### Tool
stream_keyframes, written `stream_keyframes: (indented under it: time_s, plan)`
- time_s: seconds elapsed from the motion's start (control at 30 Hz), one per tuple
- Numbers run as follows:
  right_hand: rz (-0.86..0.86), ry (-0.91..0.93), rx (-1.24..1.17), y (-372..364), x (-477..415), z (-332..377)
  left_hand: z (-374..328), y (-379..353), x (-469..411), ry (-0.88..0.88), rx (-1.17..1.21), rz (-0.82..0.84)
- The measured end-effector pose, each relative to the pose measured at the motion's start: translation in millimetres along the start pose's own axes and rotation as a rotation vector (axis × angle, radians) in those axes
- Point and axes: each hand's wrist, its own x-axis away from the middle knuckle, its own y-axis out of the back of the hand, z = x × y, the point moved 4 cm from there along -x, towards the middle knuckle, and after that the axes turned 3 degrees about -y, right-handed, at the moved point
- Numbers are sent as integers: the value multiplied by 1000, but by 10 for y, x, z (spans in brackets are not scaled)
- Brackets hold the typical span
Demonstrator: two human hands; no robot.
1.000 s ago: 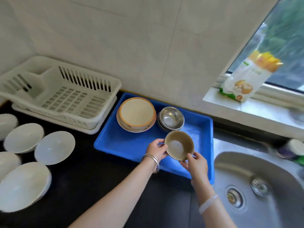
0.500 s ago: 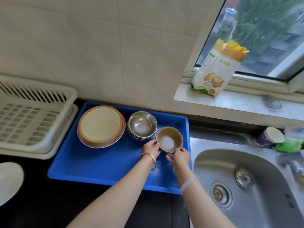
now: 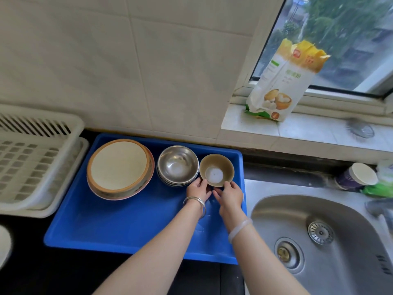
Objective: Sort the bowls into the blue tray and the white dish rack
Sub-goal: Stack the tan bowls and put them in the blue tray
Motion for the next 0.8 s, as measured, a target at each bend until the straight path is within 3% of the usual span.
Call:
stream_keyframes:
  time_s: [0.27, 0.5, 0.8]
  plan:
    - [80, -1, 9, 18, 74, 44, 17, 2, -48, -3, 2, 2]
    - [102, 11, 184, 99, 211, 85, 14, 146, 165, 5, -110, -12]
    - [240, 177, 566, 75, 908, -375, -400, 1096, 942, -241, -455, -93]
